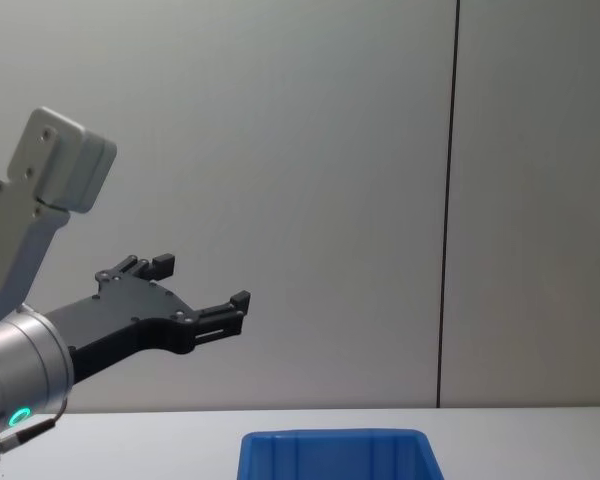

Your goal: Pick up the two dolls from the table and place them into the box.

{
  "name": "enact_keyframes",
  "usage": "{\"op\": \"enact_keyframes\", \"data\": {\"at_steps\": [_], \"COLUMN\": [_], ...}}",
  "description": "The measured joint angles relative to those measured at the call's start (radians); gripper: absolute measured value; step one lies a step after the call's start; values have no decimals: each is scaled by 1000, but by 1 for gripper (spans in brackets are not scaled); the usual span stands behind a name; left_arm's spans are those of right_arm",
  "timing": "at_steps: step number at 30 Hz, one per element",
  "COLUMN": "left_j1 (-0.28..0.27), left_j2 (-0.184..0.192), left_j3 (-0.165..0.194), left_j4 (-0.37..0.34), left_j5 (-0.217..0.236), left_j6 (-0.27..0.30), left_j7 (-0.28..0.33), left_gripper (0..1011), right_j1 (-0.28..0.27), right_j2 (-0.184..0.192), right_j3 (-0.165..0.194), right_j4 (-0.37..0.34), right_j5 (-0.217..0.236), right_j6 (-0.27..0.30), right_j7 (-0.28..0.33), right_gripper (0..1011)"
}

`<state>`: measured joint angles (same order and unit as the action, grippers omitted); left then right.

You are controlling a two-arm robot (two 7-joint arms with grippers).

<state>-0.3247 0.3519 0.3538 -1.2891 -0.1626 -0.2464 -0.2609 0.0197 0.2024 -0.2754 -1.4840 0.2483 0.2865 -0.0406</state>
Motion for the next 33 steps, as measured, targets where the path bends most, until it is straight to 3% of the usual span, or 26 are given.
{"op": "enact_keyframes", "data": {"at_steps": [17, 32, 33], "left_j1": [0, 0, 0], "left_j2": [0, 0, 0], "left_j3": [0, 0, 0], "left_j4": [0, 0, 0], "left_j5": [0, 0, 0], "left_j6": [0, 0, 0], "left_j7": [0, 0, 0], "left_gripper": [1001, 1001, 1001], "right_j1": [61, 94, 98], "right_j2": [-39, -59, -62], "right_j3": [-4, -9, -10], "right_j4": [119, 182, 190], "right_j5": [4, -14, -18], "right_j6": [-12, 10, 21], "right_j7": [35, 52, 48], "right_gripper": [997, 616, 538]}}
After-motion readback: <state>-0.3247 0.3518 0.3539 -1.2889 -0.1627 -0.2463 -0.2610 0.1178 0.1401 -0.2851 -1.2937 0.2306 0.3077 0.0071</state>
